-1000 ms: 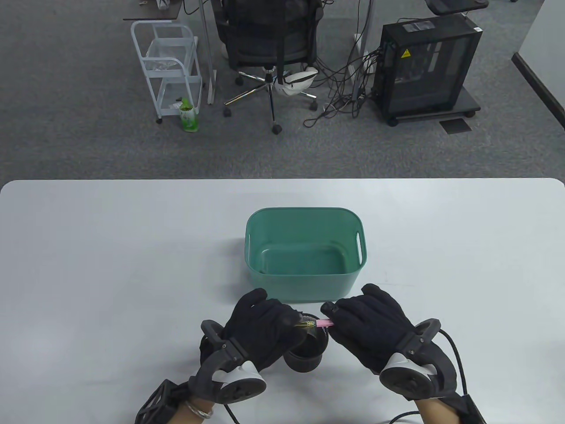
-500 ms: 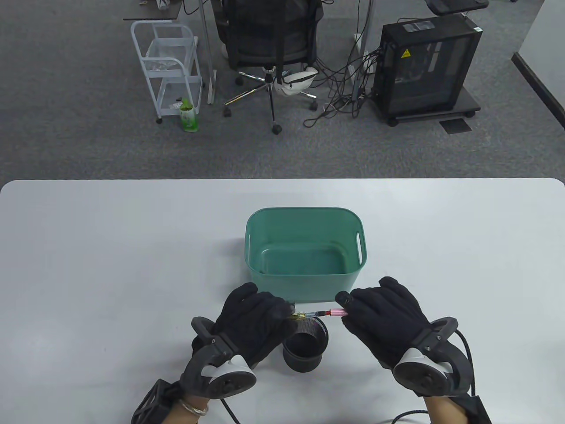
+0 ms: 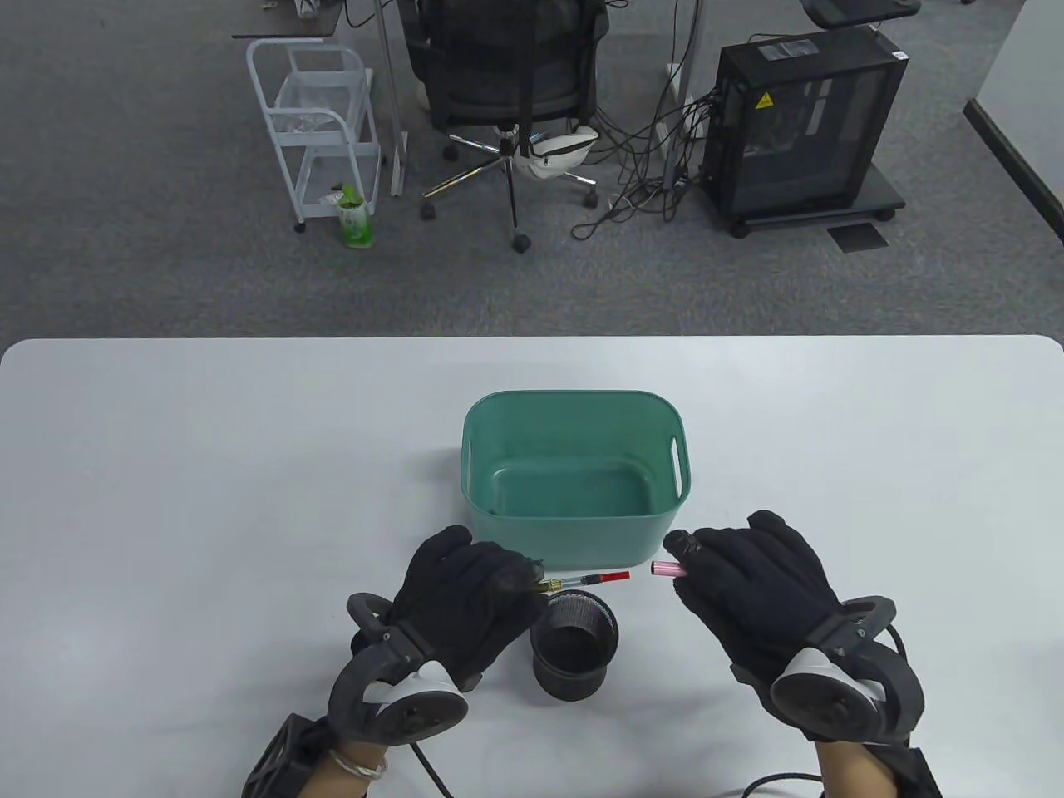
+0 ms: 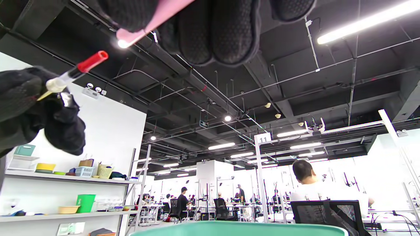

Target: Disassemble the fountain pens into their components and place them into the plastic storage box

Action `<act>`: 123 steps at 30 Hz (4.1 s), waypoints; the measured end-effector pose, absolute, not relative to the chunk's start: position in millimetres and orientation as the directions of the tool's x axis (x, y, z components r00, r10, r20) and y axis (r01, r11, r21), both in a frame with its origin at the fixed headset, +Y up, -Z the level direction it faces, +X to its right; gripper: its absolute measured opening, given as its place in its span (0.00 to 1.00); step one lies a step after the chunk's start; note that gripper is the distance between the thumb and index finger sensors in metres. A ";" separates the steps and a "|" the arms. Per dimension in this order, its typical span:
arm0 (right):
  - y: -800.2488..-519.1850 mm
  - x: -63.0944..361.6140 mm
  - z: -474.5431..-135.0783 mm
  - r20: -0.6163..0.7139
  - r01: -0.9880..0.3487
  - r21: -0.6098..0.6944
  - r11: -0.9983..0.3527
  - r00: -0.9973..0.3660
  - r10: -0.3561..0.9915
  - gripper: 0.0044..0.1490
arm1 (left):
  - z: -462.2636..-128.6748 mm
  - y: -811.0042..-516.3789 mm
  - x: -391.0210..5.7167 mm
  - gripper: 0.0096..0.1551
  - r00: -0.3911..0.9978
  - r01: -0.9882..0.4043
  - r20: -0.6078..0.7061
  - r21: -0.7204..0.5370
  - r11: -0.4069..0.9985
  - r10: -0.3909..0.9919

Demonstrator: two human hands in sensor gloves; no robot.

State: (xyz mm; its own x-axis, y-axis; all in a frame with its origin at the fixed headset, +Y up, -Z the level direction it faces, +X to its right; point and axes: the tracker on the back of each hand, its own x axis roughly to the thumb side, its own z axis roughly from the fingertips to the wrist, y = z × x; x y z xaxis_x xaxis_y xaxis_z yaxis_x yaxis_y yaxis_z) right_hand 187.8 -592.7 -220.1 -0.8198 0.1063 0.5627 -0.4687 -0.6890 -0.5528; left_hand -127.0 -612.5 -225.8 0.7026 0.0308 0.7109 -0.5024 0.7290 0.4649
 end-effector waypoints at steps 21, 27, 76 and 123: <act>-581.0 201.1 -210.0 0.583 -0.537 -0.564 -0.627 -0.797 0.158 0.28 | -281.4 -619.3 -114.7 0.25 0.871 -0.315 0.478 0.361 0.878 0.116; -580.4 201.8 -209.3 0.585 -0.542 -0.563 -0.624 -0.795 0.162 0.28 | -314.8 -618.3 -110.5 0.24 0.904 -0.279 0.402 0.306 0.910 0.142; -581.7 202.2 -214.7 0.577 -0.536 -0.550 -0.640 -0.799 0.172 0.28 | -306.0 -665.4 -127.3 0.41 0.890 -0.166 0.449 0.148 0.975 0.084; -628.5 138.0 -329.6 0.438 -0.389 -0.275 -0.879 -0.865 0.246 0.28 | -230.2 -717.9 -168.9 0.42 0.883 -0.176 0.459 0.143 0.974 0.093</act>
